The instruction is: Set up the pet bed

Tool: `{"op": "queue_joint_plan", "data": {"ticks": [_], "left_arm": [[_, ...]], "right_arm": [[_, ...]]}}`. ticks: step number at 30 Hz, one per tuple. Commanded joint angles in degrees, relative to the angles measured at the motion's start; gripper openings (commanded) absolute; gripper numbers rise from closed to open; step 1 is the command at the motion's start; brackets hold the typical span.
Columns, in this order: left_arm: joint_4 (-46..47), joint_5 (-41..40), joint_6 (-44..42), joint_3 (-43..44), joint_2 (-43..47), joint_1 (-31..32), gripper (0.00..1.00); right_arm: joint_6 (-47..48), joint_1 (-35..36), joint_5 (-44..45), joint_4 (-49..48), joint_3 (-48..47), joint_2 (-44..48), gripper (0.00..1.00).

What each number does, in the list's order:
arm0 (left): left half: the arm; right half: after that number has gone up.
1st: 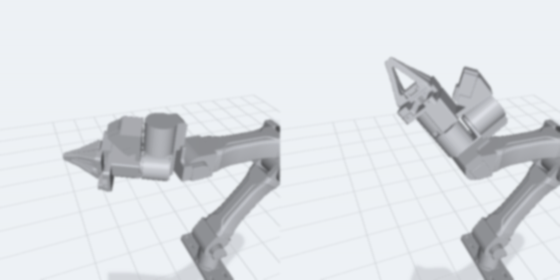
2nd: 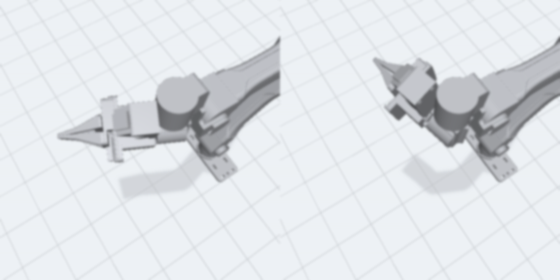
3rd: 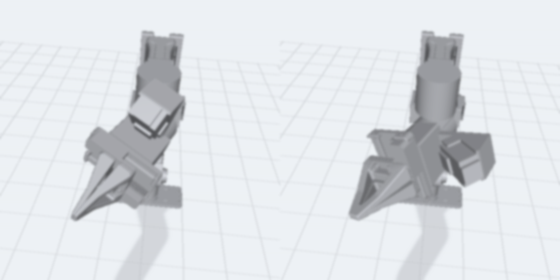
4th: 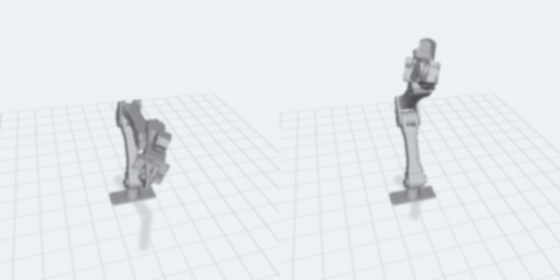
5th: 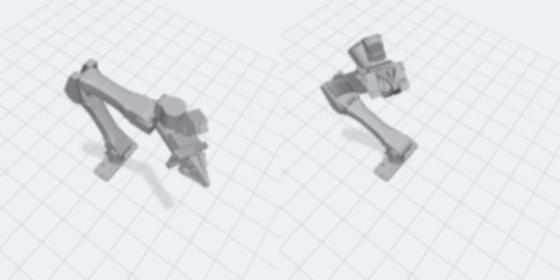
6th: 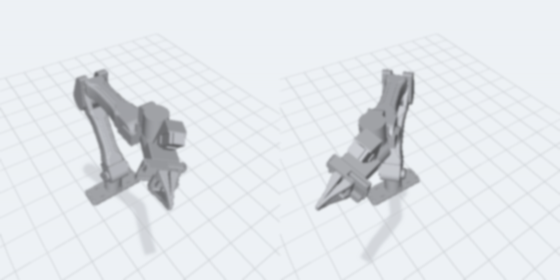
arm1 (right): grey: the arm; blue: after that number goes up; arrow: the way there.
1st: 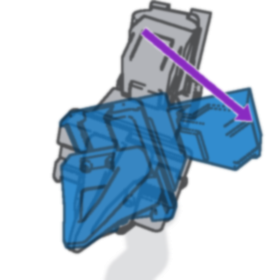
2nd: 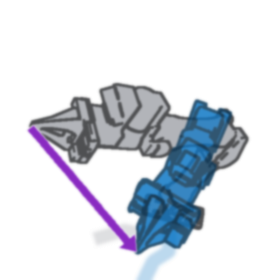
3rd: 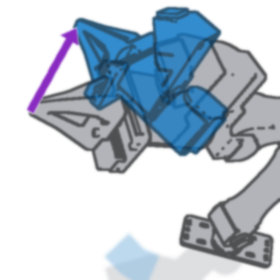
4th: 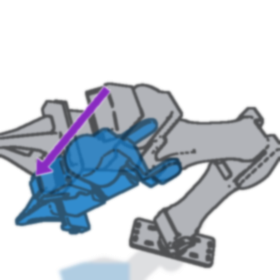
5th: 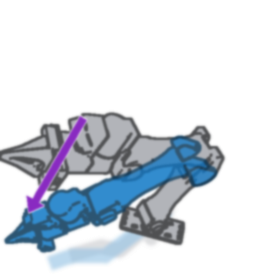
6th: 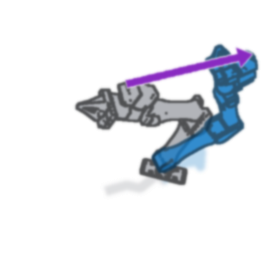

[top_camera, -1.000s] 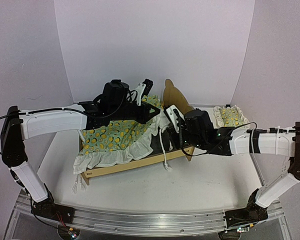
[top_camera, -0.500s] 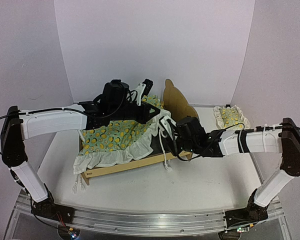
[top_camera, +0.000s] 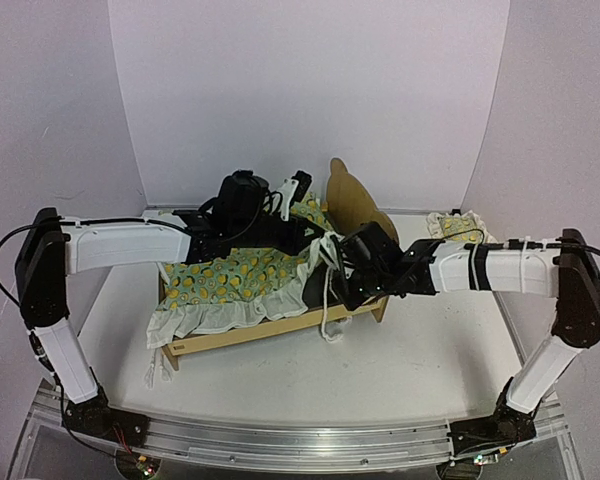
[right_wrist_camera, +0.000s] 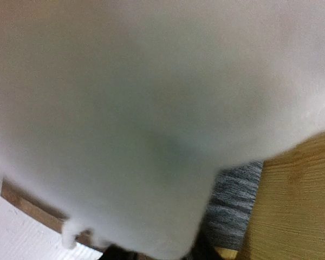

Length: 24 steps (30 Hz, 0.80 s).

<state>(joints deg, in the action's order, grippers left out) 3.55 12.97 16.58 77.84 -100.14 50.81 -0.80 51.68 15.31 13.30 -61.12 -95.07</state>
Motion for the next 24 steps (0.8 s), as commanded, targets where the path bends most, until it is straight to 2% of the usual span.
{"op": "queue_joint_plan", "data": {"ticks": [1,3,5,12,17,20,22,24], "left_arm": [[2.4,2.9,1.7,1.6,-2.1,-0.3,0.0],[2.6,4.6,2.1,2.7,-3.6,-0.2,0.0],[2.6,6.0,2.4,4.0,-5.4,0.2,0.0],[2.6,6.9,3.3,7.4,-9.7,1.2,0.0],[2.4,5.9,4.0,9.2,-12.0,1.5,0.0],[1.1,5.2,3.6,10.4,-14.0,2.0,0.0],[-1.1,5.2,3.0,12.1,-15.5,2.2,0.0],[-2.9,4.8,2.1,13.5,-16.5,2.5,0.0]], "right_arm": [[-9.1,-0.1,-1.9,17.7,-7.3,4.2,0.41],[-9.9,-0.1,-3.9,20.7,-5.6,7.9,0.52],[-10.7,-0.1,-4.2,23.4,-5.0,11.2,0.58],[-11.9,-6.8,-4.3,23.5,-1.0,17.6,0.62],[-11.7,-11.2,-6.7,14.3,2.0,17.9,0.71],[-11.4,-11.4,-7.2,8.2,2.0,15.4,0.69],[-10.7,-11.4,-7.0,5.1,1.3,13.7,0.6],[-9.8,-11.4,-6.3,3.2,0.8,12.8,0.47]]}}
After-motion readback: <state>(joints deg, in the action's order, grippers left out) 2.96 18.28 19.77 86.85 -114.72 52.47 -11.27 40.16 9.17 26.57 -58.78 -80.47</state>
